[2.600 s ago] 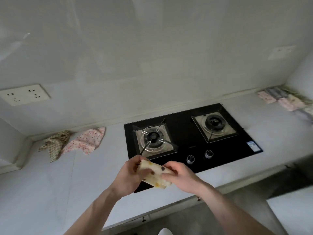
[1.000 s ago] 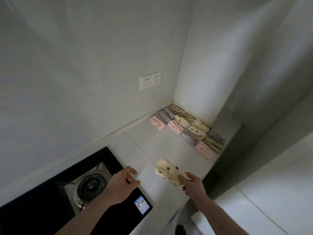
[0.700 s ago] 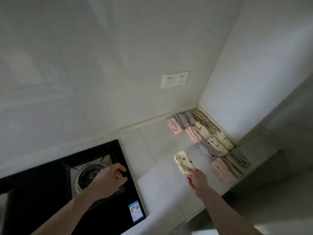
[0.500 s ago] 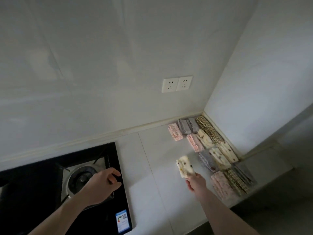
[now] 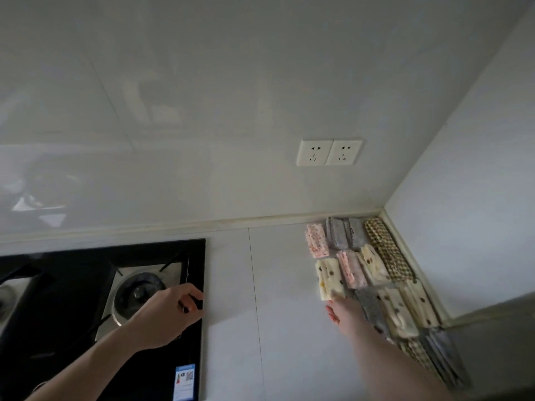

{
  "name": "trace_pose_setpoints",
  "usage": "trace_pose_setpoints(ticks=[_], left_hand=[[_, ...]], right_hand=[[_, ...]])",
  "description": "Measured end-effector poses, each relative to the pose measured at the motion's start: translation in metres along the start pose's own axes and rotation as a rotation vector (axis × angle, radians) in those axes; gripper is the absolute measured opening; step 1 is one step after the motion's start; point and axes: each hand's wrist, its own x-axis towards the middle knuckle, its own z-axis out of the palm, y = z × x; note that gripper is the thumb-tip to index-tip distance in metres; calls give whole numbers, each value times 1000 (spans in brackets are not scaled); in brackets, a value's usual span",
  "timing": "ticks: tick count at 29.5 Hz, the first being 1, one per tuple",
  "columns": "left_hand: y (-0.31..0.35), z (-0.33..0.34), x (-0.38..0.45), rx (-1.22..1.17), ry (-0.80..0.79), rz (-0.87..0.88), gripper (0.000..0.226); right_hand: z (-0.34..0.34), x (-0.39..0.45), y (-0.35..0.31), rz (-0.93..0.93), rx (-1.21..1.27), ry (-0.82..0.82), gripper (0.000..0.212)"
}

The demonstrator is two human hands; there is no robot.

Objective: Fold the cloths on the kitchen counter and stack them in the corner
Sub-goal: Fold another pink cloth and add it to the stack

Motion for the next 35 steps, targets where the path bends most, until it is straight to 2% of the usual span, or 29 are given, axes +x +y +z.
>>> trace_pose_setpoints(ticks=[2,4,8,12,15,18,25,29,35], left_hand=[[1,1,0,-14,-10,-17,22],[1,1,-1,-23,-13,-32,21],[-4,0,-8,-40,-21,-43,21],[-22,-9,-26,-70,11,-59,22],[-42,-15,-50,-104,41,-78,20],[-73,-20,-84,-153,77,-105,19],[-189,-24,-206,-298,246,-288,20],[-261,-36,-289,-321,365,-359,24],[-340,-45,-403,-422,571,-415,23]], right_hand=[[4,4,-5,13,40,17,43],[7,3,-7,32,121,40,39],[10,-11,0,50,194,59,49],[28,-52,7,62,253,125,58],[55,-98,9,-11,200,140,68],[108,-152,13,-88,113,-46,70],[250,-328,41,-477,-178,-607,65],[311,-420,70,-651,-355,-783,60],[383,-515,112,-763,-613,-942,62]])
